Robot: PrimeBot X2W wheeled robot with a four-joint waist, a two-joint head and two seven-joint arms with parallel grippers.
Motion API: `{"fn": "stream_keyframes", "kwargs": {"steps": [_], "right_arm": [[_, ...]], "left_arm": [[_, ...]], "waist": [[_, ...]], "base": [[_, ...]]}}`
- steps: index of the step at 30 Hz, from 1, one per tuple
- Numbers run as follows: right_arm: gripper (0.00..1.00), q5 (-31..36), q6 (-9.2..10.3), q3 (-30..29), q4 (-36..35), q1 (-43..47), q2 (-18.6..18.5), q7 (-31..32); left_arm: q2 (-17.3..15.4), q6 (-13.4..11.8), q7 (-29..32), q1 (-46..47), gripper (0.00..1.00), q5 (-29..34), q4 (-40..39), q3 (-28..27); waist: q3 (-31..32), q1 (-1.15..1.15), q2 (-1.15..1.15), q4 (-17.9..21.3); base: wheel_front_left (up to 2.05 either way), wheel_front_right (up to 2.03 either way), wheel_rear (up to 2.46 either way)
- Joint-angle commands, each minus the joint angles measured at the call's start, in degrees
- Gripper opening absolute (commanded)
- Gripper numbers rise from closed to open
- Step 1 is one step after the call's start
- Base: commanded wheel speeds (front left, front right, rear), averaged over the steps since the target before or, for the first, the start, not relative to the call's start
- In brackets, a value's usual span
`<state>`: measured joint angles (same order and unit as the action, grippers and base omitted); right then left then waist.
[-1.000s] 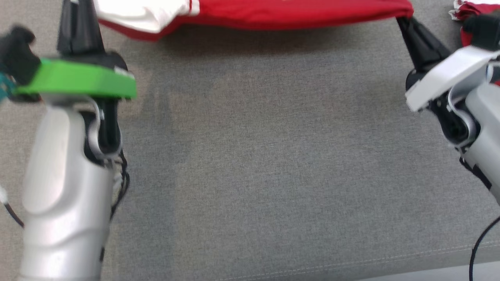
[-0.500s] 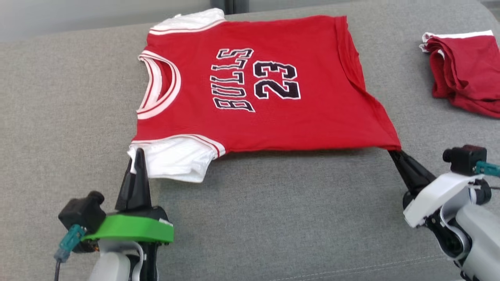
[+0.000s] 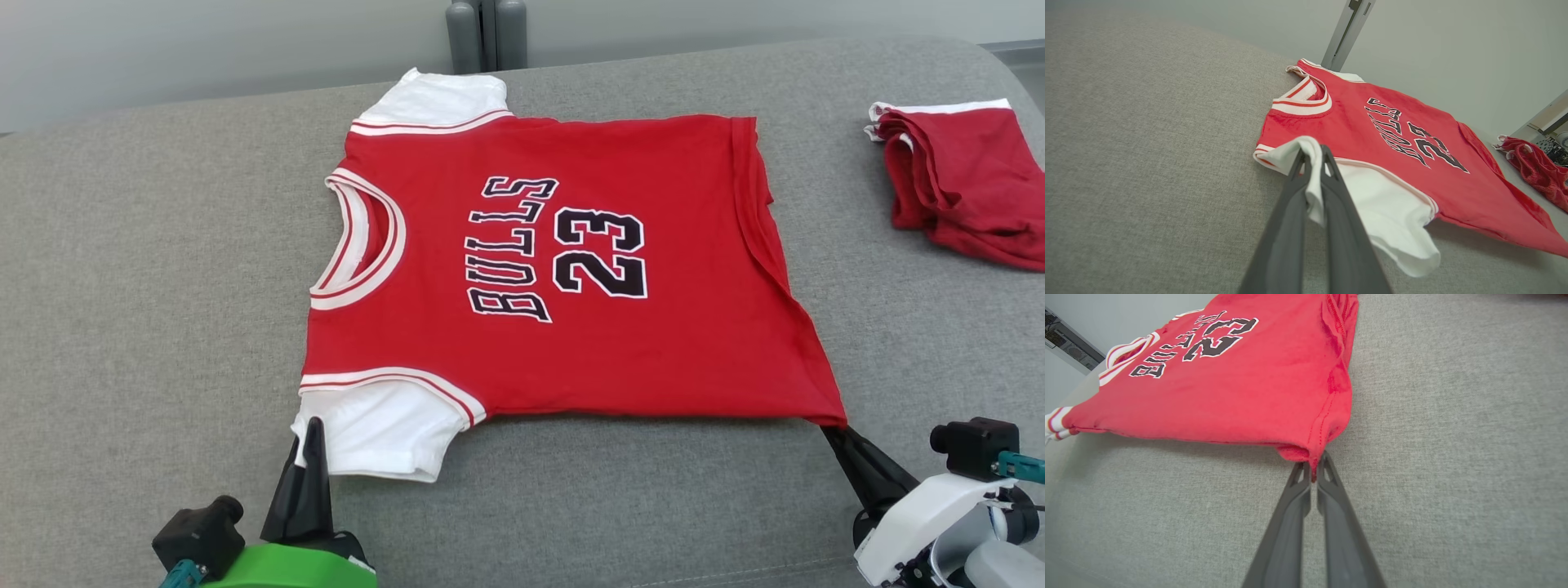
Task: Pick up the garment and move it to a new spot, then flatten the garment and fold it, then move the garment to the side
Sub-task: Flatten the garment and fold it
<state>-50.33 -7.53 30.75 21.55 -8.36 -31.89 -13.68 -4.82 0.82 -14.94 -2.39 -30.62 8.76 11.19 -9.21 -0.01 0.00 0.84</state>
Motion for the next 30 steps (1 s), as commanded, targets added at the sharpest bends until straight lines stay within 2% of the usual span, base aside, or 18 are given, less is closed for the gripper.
{"fn": "stream_keyframes", "kwargs": {"steps": [1, 10, 18, 25, 30], "right_arm": [[0.00, 0.6, 0.10, -0.8, -0.3, 0.9, 0.1, 0.4], [0.00, 4.0, 0.09, -4.6, -1.5, -1.9, 2.3, 4.5], [0.00, 4.9, 0.09, -6.3, -1.8, -7.6, 3.2, 8.1], [0.00, 4.9, 0.09, -6.8, 1.3, -14.0, 4.4, 9.6], [0.00, 4.6, 0.09, -6.4, 4.1, -17.2, 5.3, 8.7]], "left_arm": [[-0.5, 0.2, 0.0, -0.5, 0.00, 0.6, 0.0, 0.0], [-2.8, 1.1, 1.9, 6.5, 0.00, 2.0, 1.2, 1.1], [-4.5, 2.5, 4.8, 17.7, 0.00, 4.0, 4.3, 2.6], [-4.4, 3.7, 6.0, 28.9, 0.00, 4.8, 13.4, 3.9], [-4.1, 4.7, 4.4, 35.2, 0.00, 5.5, 21.8, 5.0]], "waist": [[0.0, 0.01, 0.00, 0.1], [-1.0, 0.01, 0.00, 0.6], [-4.5, 0.01, 0.00, 0.9], [-8.3, 0.01, 0.00, 1.2], [-9.7, 0.01, 0.00, 1.1]], "base": [[0.00, 0.00, 0.00], [0.00, 0.00, 0.00], [0.00, 0.00, 0.00], [0.00, 0.00, 0.00], [0.00, 0.00, 0.00]]}}
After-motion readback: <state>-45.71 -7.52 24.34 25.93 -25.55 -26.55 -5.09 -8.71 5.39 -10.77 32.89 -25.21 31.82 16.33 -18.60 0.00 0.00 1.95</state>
